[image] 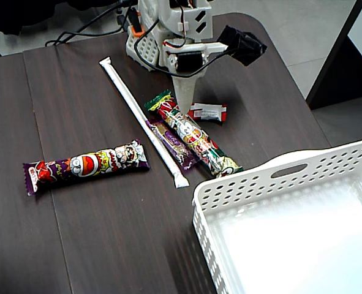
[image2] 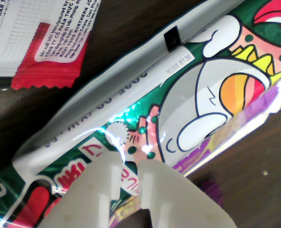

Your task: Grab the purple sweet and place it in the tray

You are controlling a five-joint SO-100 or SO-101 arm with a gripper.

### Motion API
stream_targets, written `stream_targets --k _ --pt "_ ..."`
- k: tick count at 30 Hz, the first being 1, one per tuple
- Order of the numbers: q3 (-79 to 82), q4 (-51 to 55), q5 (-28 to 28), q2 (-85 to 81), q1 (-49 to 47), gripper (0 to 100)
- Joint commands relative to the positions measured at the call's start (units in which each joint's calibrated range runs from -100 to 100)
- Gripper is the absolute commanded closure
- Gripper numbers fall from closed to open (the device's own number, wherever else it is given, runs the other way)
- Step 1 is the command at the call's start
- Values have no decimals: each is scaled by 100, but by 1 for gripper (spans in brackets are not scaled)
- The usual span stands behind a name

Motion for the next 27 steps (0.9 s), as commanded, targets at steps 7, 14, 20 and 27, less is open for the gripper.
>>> stream_targets --k 7,14,20,27 --pt "-62 -52 -22 -25 35 98" --pt "-53 -70 -37 -25 -156 98" --pt "-108 -772 -32 -25 -237 98" --pt "-1469 -95 -1 25 35 98"
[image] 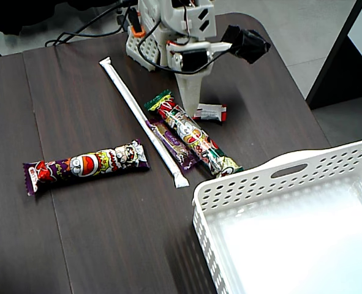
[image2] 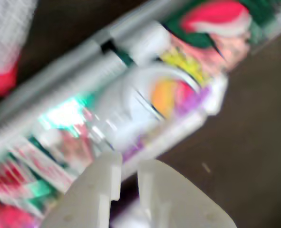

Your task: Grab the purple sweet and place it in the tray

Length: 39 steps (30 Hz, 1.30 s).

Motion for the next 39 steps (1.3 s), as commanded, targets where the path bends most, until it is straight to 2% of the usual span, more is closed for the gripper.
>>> stream_targets --k 1,8,14,20,24,29,34,39 --pt "-1474 451 10 9 229 98" --pt "-2433 605 15 913 715 98" --pt "-3721 92 20 3190 1245 98" --pt "-5502 135 177 5576 1561 98" --pt "-6488 212 335 6539 1900 98" --pt "-6963 820 377 6840 2378 98" --pt "-6963 811 393 6915 2496 98" --pt "-6963 700 844 6924 2791 98"
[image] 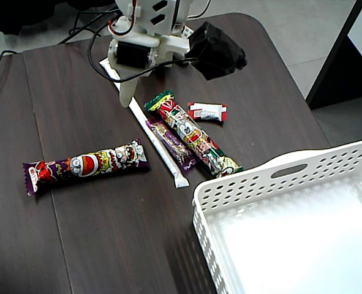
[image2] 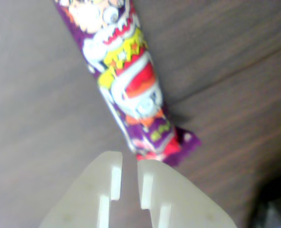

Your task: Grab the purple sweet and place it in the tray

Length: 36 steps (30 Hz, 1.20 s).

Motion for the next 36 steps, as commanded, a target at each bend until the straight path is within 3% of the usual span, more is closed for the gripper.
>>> stream_targets --k 1,6,16,30,36 --pt "-534 -94 458 -35 309 98" --pt "-515 -94 883 -35 434 98" --pt "-296 -111 799 -27 368 98" --pt "973 -1524 805 116 434 98" --pt "297 -1335 810 1062 368 98"
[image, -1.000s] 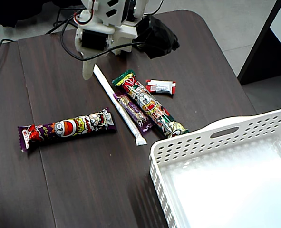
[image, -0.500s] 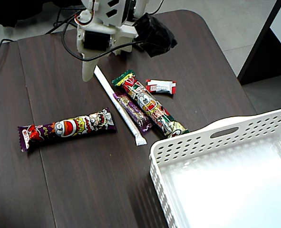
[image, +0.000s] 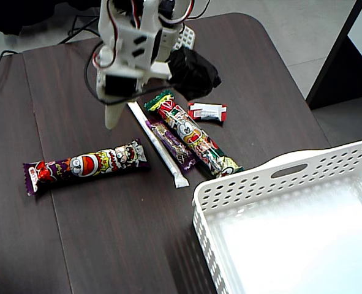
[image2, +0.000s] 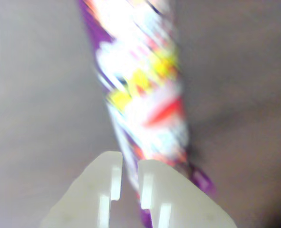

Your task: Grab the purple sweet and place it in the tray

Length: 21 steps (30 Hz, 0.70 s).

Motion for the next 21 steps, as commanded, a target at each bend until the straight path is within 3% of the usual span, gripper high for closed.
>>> stream_targets --k 1,12,21 --pt "-890 210 23 470 15 98" --pt "-1986 1023 2 1407 15 97" --pt "-2031 1049 -14 1633 8 97"
